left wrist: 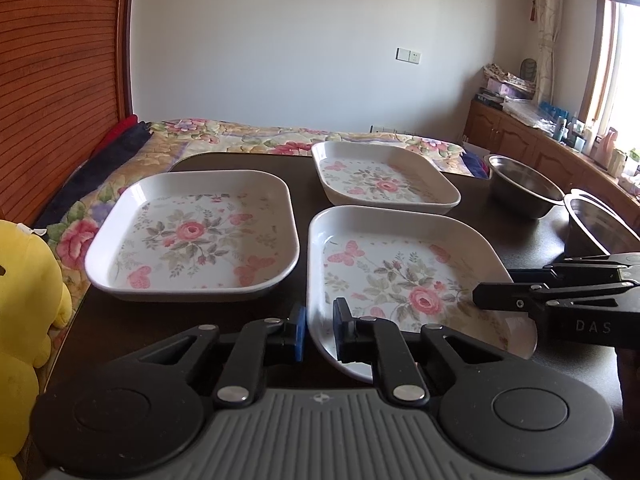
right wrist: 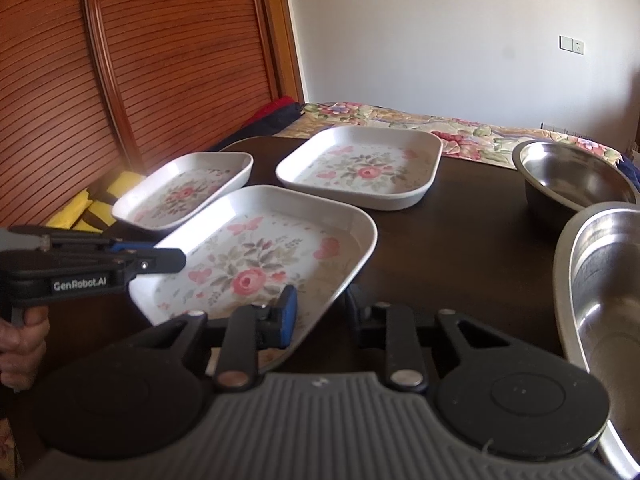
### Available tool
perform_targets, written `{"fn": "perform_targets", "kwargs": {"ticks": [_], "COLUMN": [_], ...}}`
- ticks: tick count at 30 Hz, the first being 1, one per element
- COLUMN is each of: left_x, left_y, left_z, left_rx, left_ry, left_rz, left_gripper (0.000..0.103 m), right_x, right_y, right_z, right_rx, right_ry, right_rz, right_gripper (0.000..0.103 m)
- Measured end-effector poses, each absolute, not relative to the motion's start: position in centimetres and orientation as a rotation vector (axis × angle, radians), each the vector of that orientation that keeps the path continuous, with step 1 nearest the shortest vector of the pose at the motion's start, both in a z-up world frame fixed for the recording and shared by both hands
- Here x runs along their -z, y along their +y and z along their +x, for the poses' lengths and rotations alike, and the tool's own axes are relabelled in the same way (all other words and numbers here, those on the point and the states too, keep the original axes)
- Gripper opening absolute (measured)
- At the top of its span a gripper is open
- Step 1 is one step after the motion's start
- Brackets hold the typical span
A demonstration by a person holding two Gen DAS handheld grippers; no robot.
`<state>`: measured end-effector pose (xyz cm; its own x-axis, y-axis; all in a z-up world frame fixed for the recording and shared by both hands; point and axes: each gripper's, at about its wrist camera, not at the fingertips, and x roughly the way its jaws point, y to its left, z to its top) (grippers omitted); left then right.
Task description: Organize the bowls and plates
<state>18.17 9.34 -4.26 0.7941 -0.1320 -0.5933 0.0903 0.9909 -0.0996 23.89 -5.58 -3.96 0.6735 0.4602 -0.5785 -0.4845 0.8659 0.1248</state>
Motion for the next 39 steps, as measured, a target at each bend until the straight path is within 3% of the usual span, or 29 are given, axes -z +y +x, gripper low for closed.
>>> {"fn": "perform_targets", "kwargs": {"ticks": [5, 15, 39], "left_x": [4.1, 3.6, 3.2], "left_y": [9.0, 8.1, 9.5], "left_z": [17.4, 16.1, 7.8], "left_rx": [0.129, 0.153, 0.144], "left_ry": [0.636, 0.617, 0.610], "left_rz": [-0.074, -0.081, -0.062], "left_gripper": [0.014, 0.014, 0.014], "right_x": [3.9, 3.6, 3.9], "right_y": [-6.2, -7.4, -6.1], "right_z": [23.6, 22.6, 15.0], "right_rx": [-0.525, -0.511, -0.566], "right_ry": [0.634, 0.609, 0.595], "right_rz": [-0.025, -0.002, 0.002], "right_gripper": [0.022, 0.019, 0.019]}}
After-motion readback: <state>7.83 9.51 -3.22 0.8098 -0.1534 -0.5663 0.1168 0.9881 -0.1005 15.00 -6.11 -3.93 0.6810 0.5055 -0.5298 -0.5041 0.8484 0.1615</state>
